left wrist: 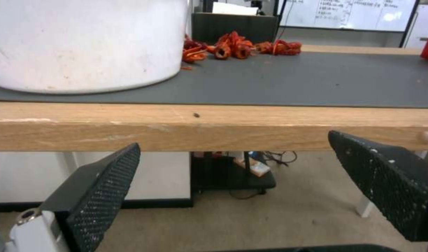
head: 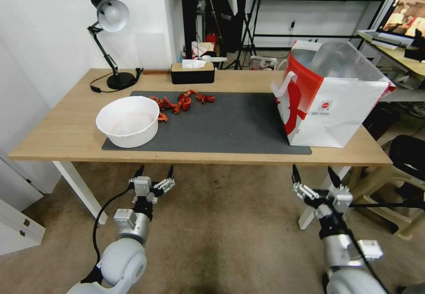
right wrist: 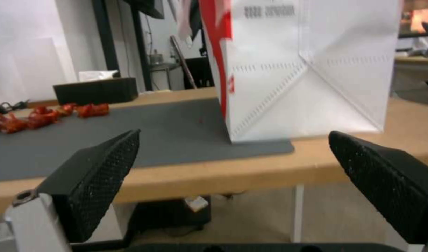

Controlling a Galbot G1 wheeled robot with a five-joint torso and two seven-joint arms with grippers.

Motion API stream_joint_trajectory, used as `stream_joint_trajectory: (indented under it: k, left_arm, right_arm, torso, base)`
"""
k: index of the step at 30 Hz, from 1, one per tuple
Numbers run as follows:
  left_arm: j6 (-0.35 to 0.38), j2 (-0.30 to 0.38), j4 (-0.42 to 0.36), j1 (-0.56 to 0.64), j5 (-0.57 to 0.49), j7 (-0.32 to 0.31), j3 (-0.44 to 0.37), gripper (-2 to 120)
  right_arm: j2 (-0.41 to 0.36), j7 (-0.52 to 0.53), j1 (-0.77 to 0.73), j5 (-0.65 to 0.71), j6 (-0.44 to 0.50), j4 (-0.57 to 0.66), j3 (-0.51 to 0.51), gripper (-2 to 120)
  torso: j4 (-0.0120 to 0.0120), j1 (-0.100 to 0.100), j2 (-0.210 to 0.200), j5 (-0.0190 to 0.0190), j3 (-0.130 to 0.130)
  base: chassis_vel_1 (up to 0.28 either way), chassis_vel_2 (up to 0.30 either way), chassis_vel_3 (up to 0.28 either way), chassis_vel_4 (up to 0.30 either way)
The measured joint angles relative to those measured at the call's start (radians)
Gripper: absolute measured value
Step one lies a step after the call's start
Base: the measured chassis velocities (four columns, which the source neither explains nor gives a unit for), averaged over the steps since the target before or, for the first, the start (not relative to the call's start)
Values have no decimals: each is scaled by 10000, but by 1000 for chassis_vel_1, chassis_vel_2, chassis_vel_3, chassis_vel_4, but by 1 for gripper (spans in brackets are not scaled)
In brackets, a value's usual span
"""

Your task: Close the takeout container lid, then place the container into the takeout bag.

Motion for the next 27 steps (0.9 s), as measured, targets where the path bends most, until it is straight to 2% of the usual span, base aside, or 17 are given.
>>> stream_joint_trajectory:
  k: [7,27]
  left_arm:
    - [-352,-174,28,333,234,48,3,100]
    - [-371,-183,49,366,271,37,0,100]
  right_arm:
    - [189,-181,61,146,383,-476,-64,100]
    - [128,-203,124,258,349,-473,-75,100]
  torso:
    - [1,0,0,2,0]
    - [-1,2,0,3,2]
  base:
    - [0,0,0,0]
    - [0,0,0,0]
